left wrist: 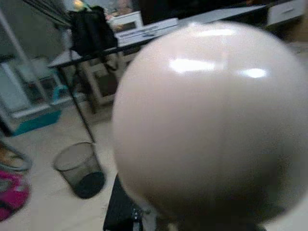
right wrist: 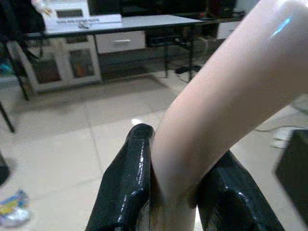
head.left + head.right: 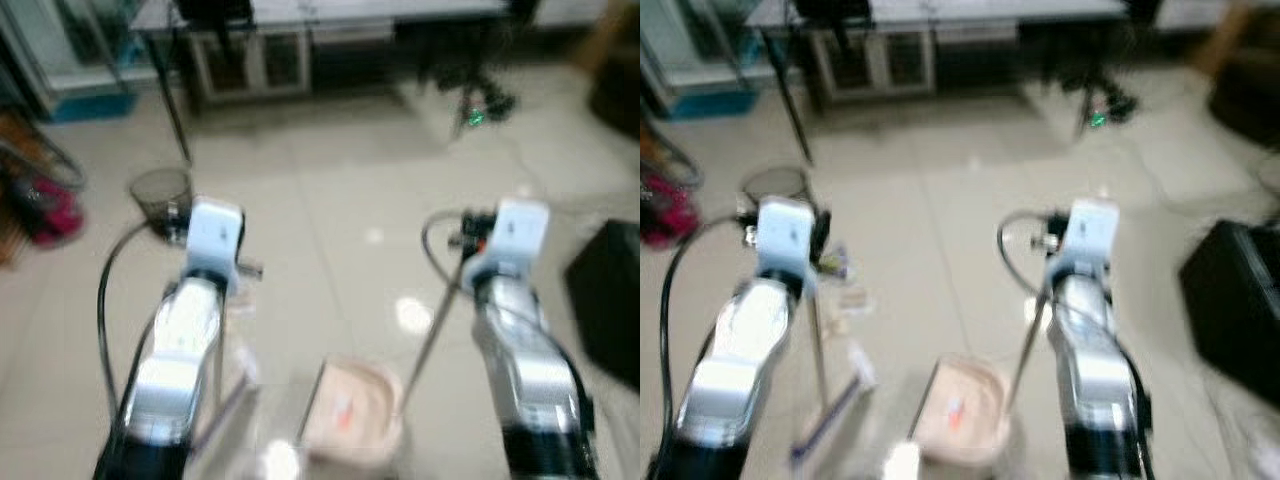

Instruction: Sweep floor

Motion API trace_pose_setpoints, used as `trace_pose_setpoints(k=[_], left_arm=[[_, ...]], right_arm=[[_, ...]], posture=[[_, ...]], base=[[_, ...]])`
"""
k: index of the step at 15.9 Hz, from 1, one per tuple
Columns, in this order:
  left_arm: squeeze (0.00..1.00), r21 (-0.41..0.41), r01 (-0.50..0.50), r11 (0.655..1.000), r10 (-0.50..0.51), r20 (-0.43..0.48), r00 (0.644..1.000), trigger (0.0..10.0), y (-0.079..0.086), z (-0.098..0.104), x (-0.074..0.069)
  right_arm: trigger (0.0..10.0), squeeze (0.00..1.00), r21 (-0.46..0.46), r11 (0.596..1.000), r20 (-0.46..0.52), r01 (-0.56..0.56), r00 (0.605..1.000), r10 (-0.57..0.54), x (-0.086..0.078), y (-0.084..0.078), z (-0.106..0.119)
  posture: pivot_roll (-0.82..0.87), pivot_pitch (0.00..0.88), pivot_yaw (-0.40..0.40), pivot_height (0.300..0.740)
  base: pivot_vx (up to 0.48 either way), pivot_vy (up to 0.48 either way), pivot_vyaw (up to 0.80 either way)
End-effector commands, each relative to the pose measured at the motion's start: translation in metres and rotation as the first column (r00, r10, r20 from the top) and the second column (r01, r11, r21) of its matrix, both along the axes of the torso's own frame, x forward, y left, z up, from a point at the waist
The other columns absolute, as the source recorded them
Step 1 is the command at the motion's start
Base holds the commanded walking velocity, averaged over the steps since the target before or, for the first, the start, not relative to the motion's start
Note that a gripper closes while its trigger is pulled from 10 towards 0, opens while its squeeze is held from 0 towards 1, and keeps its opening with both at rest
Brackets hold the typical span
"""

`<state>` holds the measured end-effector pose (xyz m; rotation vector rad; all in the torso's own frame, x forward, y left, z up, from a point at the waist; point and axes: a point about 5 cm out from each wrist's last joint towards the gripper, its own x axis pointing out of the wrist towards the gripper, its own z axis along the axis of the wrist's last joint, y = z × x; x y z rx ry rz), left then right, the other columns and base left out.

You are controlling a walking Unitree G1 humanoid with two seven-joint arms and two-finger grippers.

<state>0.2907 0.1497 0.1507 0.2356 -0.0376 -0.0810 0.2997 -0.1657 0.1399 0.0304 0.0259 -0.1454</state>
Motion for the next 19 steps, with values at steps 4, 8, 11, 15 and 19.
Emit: trace_pose_setpoints(k=[4, 8, 11, 15, 19], left_arm=[[0.00, 0.000, -0.011, 1.000, 0.011, 0.014, 1.000, 10.0, 0.0027, 0.0052, 0.0016], [0.00, 0.000, -0.013, 1.000, 0.013, 0.014, 1.000, 10.0, 0.0036, 0.0055, 0.0016], [0.00, 0.002, -0.018, 1.000, 0.018, 0.013, 1.000, 10.0, 0.0048, 0.0054, 0.0016], [0.00, 0.070, -0.040, 0.997, 0.040, 0.012, 0.999, 10.0, 0.0086, 0.0045, 0.0020], [0.00, 0.018, -0.053, 0.998, 0.052, 0.014, 0.999, 10.0, 0.0094, 0.0081, 0.0016]], right_arm=[[10.0, 0.00, 0.011, 0.999, 0.041, -0.036, 0.999, 0.036, 0.0037, 0.0052, 0.0119], [10.0, 0.00, 0.013, 0.999, 0.038, -0.043, 0.998, 0.043, 0.0030, 0.0066, 0.0116], [10.0, 0.00, 0.014, 0.999, 0.036, -0.051, 0.998, 0.050, 0.0033, 0.0074, 0.0112], [10.0, 0.00, 0.013, 0.998, 0.037, -0.059, 0.998, 0.058, 0.0040, 0.0086, 0.0119], [10.0, 0.00, 0.020, 0.998, 0.044, -0.063, 0.997, 0.062, 0.0045, 0.0092, 0.0134]], posture=[[-0.03, 0.044, 0.018, 0.740], [-0.03, 0.047, 0.018, 0.740], [-0.03, 0.047, 0.017, 0.740], [-0.03, 0.047, 0.012, 0.740], [-0.02, 0.048, 0.011, 0.740]], base=[[0.000, 0.480, 0.00], [0.000, 0.480, 0.00], [0.000, 0.480, 0.00], [0.000, -0.134, 0.00], [0.000, 0.000, 0.00]])
